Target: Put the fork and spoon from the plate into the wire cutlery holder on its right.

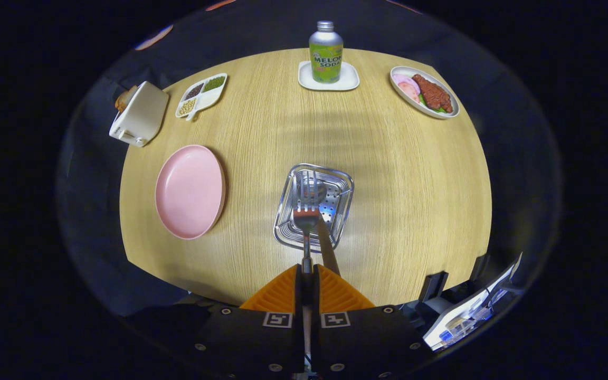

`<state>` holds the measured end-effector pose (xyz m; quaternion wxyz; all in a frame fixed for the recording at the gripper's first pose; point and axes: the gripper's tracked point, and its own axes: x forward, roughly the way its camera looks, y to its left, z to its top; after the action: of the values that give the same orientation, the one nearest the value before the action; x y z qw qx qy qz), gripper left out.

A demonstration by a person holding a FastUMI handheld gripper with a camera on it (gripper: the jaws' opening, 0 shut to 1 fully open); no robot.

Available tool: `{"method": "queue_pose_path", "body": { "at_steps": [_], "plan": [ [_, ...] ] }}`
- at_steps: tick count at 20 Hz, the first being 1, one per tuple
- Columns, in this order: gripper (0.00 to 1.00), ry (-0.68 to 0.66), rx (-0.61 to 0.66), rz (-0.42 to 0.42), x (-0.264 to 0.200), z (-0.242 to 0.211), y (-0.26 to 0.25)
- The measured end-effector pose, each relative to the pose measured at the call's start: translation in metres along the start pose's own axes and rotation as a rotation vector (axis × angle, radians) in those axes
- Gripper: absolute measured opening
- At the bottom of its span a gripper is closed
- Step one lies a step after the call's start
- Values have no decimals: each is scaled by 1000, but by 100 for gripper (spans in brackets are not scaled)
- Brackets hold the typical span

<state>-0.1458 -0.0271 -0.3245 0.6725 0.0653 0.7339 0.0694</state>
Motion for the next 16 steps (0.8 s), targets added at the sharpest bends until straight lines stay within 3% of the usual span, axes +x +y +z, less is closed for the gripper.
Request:
{"method": "queue_pose_path", "body": {
  "at_steps": [8, 13, 16],
  "plan": [
    [8, 109, 24, 39, 15, 7, 7],
    [10, 21, 93, 50, 10, 31, 2],
    [8, -99, 132, 61, -1, 53, 1]
  ]
}}
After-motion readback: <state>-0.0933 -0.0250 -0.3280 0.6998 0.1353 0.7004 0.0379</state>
